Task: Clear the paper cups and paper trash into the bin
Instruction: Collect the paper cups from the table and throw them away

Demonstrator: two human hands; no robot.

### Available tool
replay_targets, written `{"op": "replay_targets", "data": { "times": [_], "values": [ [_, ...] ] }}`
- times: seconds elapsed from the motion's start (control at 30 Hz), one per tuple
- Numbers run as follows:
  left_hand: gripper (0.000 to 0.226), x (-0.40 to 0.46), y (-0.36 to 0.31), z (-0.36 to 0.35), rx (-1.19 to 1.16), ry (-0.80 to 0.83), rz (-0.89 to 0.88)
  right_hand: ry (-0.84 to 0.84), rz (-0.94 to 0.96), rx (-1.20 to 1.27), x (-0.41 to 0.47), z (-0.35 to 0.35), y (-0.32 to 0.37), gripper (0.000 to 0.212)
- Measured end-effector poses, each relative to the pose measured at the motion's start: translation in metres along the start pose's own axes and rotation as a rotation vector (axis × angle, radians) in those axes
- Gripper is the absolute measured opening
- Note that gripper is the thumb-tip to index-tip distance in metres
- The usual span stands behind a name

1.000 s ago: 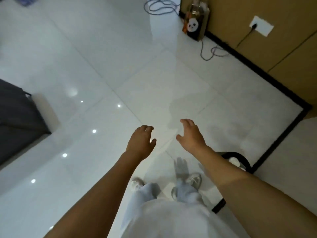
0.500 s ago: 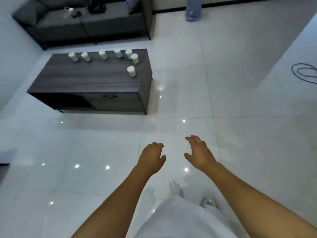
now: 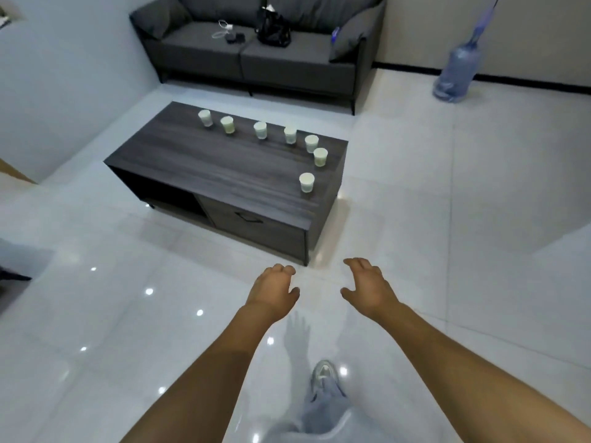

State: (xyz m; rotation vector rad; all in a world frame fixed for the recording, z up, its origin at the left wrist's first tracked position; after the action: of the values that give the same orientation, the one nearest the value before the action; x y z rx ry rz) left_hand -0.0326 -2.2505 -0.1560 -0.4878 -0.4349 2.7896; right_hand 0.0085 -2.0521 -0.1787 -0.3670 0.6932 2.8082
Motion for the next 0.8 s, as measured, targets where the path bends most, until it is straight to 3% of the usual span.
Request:
{"op": "replay_targets", "data": {
  "times": [0.8],
  "values": [
    [0.043,0.398,0.041,0.122,-0.059,0.076,0.010,0.047,-0.015,0.014,0.409,0.100,0.065,0.062]
  ]
}}
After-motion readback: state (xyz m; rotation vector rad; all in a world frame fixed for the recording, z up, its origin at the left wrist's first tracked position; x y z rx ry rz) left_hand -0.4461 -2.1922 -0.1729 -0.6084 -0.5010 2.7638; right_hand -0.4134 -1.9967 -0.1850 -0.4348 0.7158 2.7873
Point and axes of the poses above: each hand's wrist, its own x-axis towards the middle knuckle, its own z-axis out of the back of the hand, y = z × x, the point moved 1 cm from there along x, towards the middle knuckle, and after that the axes turned 6 degrees about -y, right-handed, at the moved point
